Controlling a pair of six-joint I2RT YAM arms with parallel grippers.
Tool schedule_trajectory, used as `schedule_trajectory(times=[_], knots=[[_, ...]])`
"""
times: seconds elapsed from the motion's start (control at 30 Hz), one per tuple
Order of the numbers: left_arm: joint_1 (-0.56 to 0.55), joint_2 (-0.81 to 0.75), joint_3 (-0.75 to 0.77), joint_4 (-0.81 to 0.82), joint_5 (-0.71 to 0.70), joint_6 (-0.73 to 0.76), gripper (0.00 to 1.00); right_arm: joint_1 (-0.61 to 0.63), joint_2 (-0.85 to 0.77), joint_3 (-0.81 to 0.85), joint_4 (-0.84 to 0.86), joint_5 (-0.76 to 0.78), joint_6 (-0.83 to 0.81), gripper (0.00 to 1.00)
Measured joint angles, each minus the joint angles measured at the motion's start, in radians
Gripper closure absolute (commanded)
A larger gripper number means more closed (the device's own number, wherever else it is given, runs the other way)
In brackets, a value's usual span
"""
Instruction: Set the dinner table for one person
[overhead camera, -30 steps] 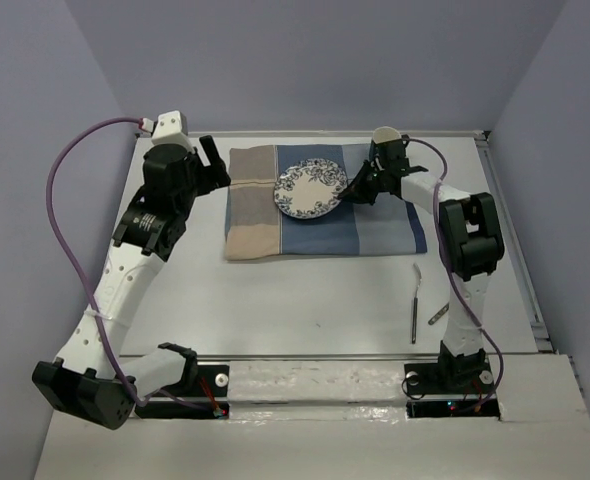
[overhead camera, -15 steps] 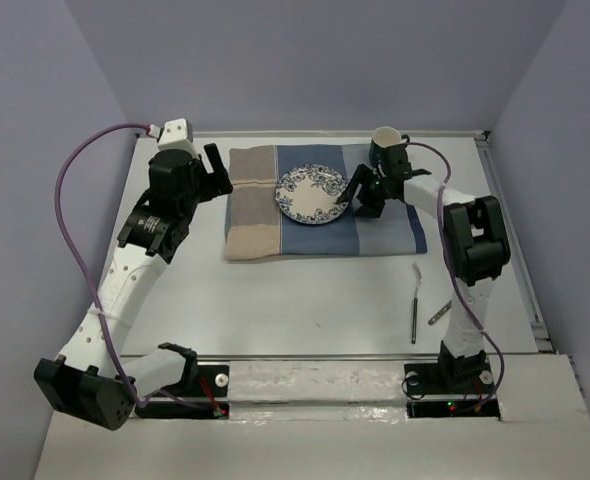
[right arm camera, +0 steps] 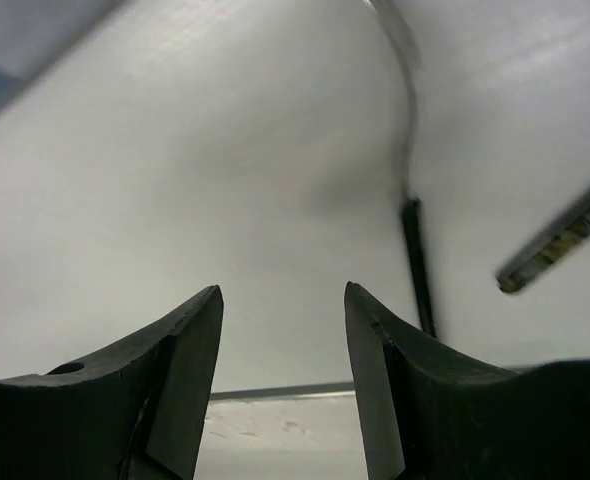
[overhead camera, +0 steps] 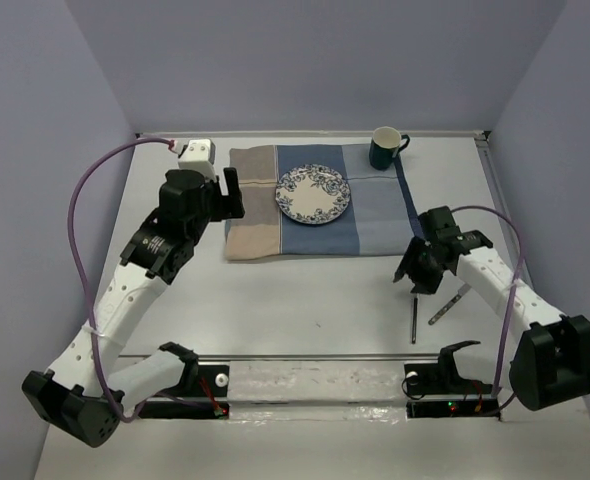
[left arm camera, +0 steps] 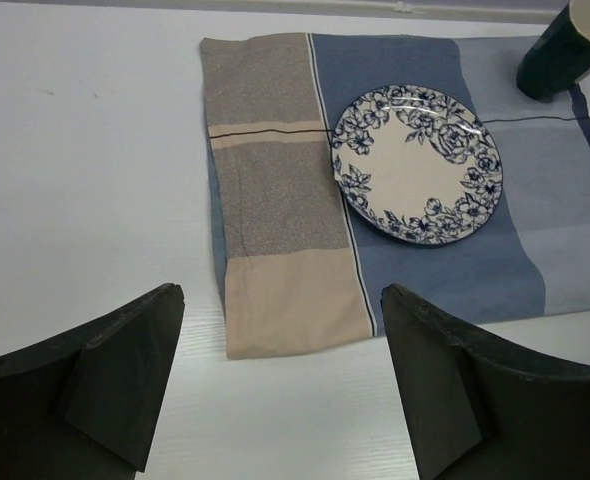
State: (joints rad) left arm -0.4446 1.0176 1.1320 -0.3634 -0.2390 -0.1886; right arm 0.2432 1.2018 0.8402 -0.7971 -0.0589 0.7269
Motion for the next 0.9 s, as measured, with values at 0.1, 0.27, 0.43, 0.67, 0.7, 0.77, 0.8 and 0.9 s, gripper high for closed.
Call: schedule_trajectory(times=[0.1,0.27,0.43,0.67,0.7,0.77,0.8,0.9], knots=[[-0.016,0.000,-0.011,0.009,0.027,-0.009,0.09,0.000,0.002,-0.032,-0.113,0.072,0.043,0.44],[-0.063,-0.002,-0.023,0.034,0.064,-0.021,0.09,0.000,0.050,-0.033,-0.176,0.161,0.078,0.49],[-0.072,-0.006,-0.055,0.037,0.092,-0.043,0.09,-0.002,0.159,-0.034,-0.160,0.190,0.072,0.59],[-0.072,-0.007,-0.070,0.038,0.145,-0.064,0.09,-0.009,0.272,-0.030,-0.102,0.237,0.028,0.63],[-0.072,-0.007,-0.072,0.037,0.155,-0.067,0.09,-0.012,0.291,-0.029,-0.085,0.247,0.018,0.75],[-0.072,-0.007,-0.075,0.038,0.171,-0.076,0.10,-0.015,0.311,-0.021,-0.070,0.248,-0.003,1.00],[-0.072,-0.007,-0.076,0.037,0.177,-0.079,0.11,-0.015,0.316,-0.019,-0.061,0.246,-0.011,1.00],[-0.072,-0.007,-0.077,0.037,0.198,-0.092,0.14,-0.015,0.312,-0.016,-0.058,0.245,-0.036,1.00]])
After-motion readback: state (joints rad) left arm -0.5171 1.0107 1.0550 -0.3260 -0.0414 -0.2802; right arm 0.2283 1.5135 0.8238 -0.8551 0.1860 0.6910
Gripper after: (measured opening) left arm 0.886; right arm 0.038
